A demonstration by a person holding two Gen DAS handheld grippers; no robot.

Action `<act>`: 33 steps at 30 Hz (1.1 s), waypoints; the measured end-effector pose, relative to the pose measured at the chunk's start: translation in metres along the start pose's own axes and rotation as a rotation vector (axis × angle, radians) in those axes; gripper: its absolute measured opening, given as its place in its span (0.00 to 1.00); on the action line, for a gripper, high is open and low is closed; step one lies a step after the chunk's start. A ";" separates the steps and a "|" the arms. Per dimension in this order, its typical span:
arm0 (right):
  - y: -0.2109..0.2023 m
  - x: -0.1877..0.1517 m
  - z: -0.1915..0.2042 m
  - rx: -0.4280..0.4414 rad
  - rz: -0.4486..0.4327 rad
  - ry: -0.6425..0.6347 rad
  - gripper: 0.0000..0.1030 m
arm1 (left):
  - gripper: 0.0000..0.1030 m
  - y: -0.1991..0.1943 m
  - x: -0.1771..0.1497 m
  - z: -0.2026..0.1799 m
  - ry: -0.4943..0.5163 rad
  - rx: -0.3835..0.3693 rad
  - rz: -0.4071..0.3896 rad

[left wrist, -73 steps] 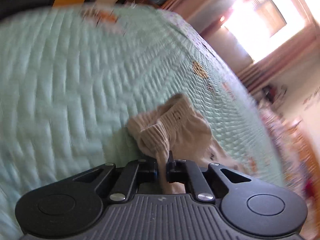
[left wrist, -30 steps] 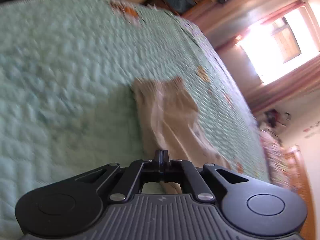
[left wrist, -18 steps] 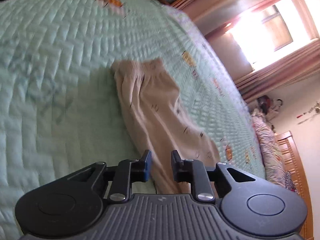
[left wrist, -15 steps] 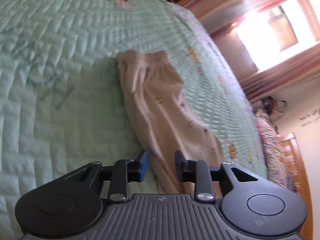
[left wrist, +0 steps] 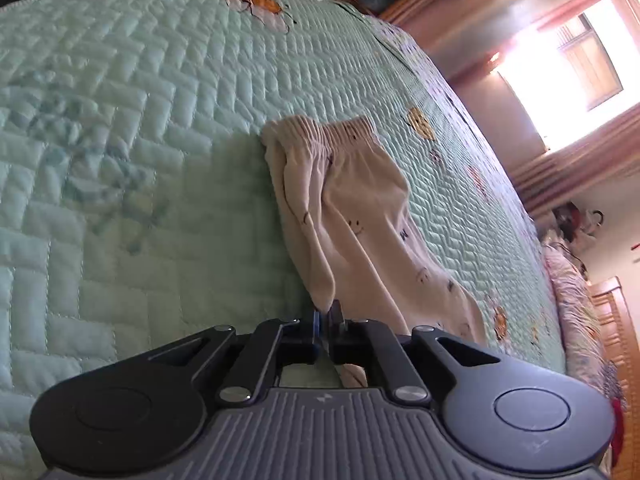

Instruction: Fold clothes

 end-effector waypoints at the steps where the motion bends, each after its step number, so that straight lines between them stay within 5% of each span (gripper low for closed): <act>1: -0.005 0.005 -0.001 0.007 -0.029 0.038 0.88 | 0.10 -0.003 0.000 0.002 -0.015 -0.009 -0.001; 3: -0.014 0.016 -0.001 0.035 -0.090 0.066 0.88 | 0.17 -0.011 -0.004 0.001 -0.035 -0.027 -0.011; 6: -0.008 0.013 -0.001 0.082 -0.068 0.075 0.88 | 0.19 -0.025 -0.014 -0.009 -0.026 -0.052 -0.020; 8: 0.008 -0.006 -0.014 0.084 0.012 0.143 0.87 | 0.21 -0.036 -0.028 -0.018 0.017 -0.071 -0.015; 14: -0.012 0.003 -0.013 0.111 -0.098 0.208 0.87 | 0.37 -0.054 -0.083 -0.058 0.190 -0.073 0.051; 17: -0.008 0.019 -0.001 0.203 -0.135 0.193 0.88 | 0.45 -0.054 -0.113 -0.089 0.279 -0.085 0.084; 22: 0.020 0.024 -0.018 0.299 -0.124 0.300 0.88 | 0.50 -0.045 -0.165 -0.141 0.397 -0.136 0.168; 25: 0.022 0.012 -0.059 0.312 -0.157 0.449 0.76 | 0.53 -0.035 -0.194 -0.165 0.467 -0.133 0.218; 28: 0.001 0.018 -0.070 0.319 -0.212 0.488 0.83 | 0.57 -0.023 -0.221 -0.190 0.525 -0.124 0.255; 33: -0.007 0.041 -0.054 0.472 -0.273 0.448 0.87 | 0.59 0.006 -0.259 -0.225 0.601 -0.103 0.305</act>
Point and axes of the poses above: each gripper's, at about its wrist camera, not at the fingertips, and y roughly the way its jaws point, z to its left, x to its top, the point moved 9 cm from there along y, roughly the way its jaws point, and after that the axes turned 2 degrees about -z, right-handed, at the moved point
